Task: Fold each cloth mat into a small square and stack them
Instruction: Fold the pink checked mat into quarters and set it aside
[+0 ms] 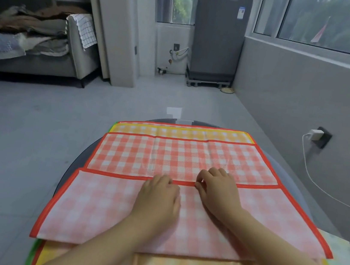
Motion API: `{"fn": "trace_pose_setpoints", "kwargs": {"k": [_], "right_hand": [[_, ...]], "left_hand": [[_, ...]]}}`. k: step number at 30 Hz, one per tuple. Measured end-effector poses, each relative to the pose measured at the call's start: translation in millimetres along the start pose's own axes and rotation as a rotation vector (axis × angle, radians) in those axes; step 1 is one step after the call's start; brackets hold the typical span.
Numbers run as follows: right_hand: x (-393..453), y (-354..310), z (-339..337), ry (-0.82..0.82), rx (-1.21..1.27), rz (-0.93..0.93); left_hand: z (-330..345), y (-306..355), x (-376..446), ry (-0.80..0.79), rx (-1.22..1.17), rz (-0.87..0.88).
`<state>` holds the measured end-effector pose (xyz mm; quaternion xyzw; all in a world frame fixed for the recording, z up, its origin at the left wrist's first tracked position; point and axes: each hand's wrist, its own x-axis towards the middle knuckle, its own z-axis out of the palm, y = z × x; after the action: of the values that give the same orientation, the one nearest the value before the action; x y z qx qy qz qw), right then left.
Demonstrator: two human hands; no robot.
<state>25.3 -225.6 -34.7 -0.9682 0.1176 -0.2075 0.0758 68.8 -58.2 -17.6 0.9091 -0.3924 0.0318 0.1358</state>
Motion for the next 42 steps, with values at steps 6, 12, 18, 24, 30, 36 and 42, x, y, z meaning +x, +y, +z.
{"fn": "trace_pose_setpoints", "kwargs": {"k": [6, 12, 18, 24, 30, 36, 42], "right_hand": [[-11, -6, -12, -0.097, -0.036, -0.008], [-62, -25, -27, -0.303, 0.034, -0.026], [-83, 22, -35, -0.394, -0.053, 0.084], [-93, 73, -53, -0.382, -0.140, 0.246], [-91, 77, -54, -0.397, -0.149, 0.274], [-65, 37, -50, -0.320, -0.044, 0.165], [-40, -11, -17, -0.361, 0.026, -0.029]], "left_hand": [[18, 9, -26, -0.237, 0.037, -0.054], [23, 8, -26, -0.205, 0.065, -0.048], [25, 7, -25, -0.197, 0.082, -0.048], [27, 4, -26, -0.193, 0.096, -0.030], [24, 6, -26, -0.200, 0.096, -0.037], [23, 7, -26, -0.213, 0.087, -0.046], [22, 6, -24, -0.202, 0.068, -0.039]]}}
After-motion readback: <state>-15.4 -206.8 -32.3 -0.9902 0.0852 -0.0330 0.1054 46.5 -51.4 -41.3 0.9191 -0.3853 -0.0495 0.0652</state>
